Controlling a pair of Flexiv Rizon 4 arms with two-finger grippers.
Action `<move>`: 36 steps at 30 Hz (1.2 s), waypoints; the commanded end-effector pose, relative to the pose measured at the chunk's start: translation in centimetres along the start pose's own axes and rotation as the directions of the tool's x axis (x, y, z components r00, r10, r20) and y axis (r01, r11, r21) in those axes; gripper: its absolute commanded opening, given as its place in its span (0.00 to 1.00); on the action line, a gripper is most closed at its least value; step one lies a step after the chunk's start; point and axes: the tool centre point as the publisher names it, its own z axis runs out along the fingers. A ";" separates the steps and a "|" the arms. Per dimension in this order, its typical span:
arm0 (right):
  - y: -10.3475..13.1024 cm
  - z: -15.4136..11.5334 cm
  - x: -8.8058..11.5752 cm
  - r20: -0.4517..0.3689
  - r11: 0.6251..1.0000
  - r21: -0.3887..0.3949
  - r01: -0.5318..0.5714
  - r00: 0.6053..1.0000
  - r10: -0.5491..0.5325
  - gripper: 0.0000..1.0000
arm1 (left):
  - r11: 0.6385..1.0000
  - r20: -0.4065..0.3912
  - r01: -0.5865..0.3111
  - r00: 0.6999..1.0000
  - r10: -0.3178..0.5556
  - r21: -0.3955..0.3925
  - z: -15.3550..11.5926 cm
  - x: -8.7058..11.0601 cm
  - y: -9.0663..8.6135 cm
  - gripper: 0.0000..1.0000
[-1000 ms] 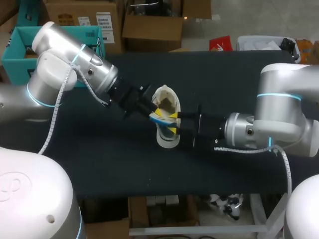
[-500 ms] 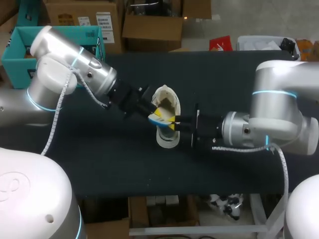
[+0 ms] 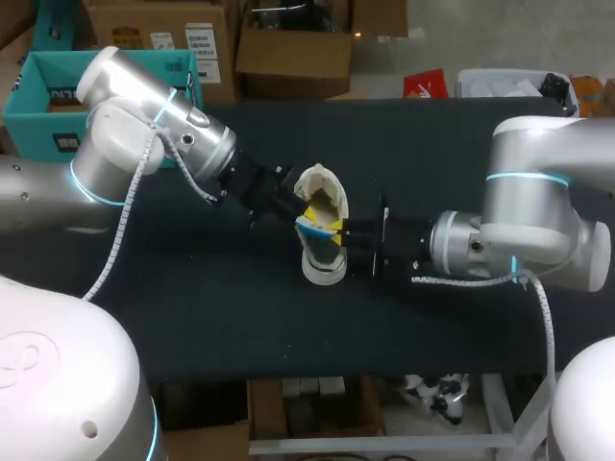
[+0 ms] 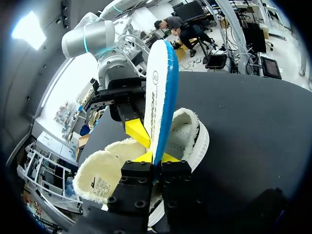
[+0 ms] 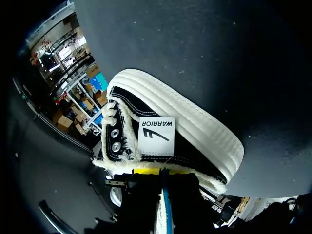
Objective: Open the shoe tongue, take the insole out of the shoe, put the insole back into the shoe, and pack the shoe into the shoebox
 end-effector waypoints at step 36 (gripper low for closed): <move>-0.4 -0.5 -0.3 -0.010 1.000 -0.003 -0.016 1.000 0.015 0.00 | 0.998 0.079 -0.059 0.995 0.058 0.008 -1.0 0.8 -2.6 0.00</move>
